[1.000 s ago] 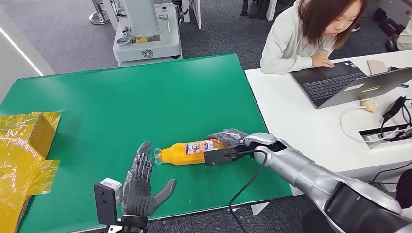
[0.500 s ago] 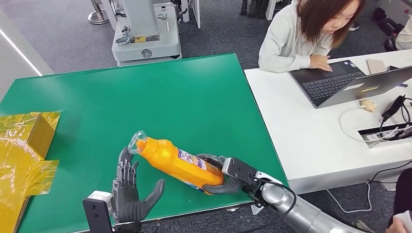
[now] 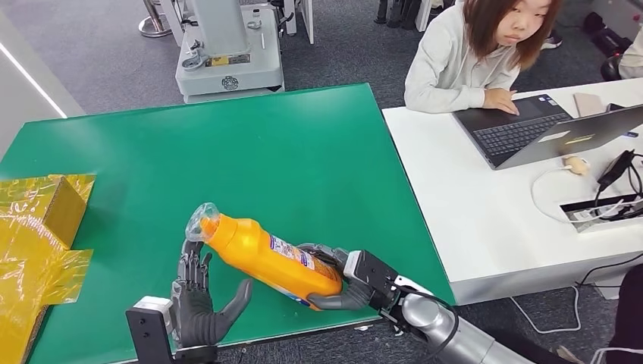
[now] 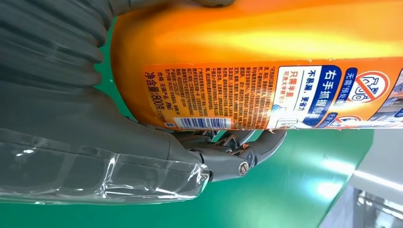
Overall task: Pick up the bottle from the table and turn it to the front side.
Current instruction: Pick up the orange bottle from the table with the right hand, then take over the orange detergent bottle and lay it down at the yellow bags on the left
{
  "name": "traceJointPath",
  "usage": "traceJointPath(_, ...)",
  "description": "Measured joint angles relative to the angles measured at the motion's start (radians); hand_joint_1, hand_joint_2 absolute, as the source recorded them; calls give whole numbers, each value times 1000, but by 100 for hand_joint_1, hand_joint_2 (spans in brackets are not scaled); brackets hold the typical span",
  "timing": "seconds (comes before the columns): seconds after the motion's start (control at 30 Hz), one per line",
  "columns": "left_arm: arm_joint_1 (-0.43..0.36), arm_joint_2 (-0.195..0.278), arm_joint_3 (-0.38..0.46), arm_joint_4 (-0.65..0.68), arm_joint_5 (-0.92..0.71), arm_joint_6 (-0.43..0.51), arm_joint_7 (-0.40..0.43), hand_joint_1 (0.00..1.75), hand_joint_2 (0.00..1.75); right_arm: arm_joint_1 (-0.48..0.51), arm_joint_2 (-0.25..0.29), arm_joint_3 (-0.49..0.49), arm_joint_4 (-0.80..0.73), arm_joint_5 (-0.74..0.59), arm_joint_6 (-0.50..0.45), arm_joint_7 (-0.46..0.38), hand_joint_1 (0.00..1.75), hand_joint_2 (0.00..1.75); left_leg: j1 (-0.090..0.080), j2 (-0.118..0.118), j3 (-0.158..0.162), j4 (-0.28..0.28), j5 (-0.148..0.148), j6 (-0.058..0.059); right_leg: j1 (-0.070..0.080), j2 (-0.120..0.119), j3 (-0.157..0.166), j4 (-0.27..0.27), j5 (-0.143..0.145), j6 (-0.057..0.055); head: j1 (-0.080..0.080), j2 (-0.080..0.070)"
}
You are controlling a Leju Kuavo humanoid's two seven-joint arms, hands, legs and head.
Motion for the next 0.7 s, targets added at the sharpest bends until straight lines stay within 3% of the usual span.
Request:
traceJointPath(0.2, -83, 4, -3, 3, 91, -182, 15, 0, 175, 1, 33, -10, 13, 33, 7, -3, 175, 175, 0, 0, 0, 0, 1, -1, 0, 1, 0, 1, 1, -1, 0, 0)
traceJointPath(0.37, -230, 19, -24, 15, 156, -284, 71, 0, 175, -78, 106, -4, 114, 65, 37, 2, 175, 175, 0, 0, 0, 0, 4, -3, 0, 1, -1, 2, 3, -2, 0, 0)
traceJointPath(0.5, -344, 19, -39, 45, 167, -306, 103, 0, 175, -144, 165, 15, 194, 75, 35, -9, 175, 175, 0, 0, 0, 0, 5, -3, 0, 1, -1, 2, 4, -3, 0, 0)
traceJointPath(0.7, -413, 15, -59, 108, 138, -255, 96, 0, 175, -177, 196, 31, 246, 71, 29, -10, 175, 175, 0, 0, 0, 0, 5, -3, 0, 1, -3, 2, 4, -3, 0, 0)
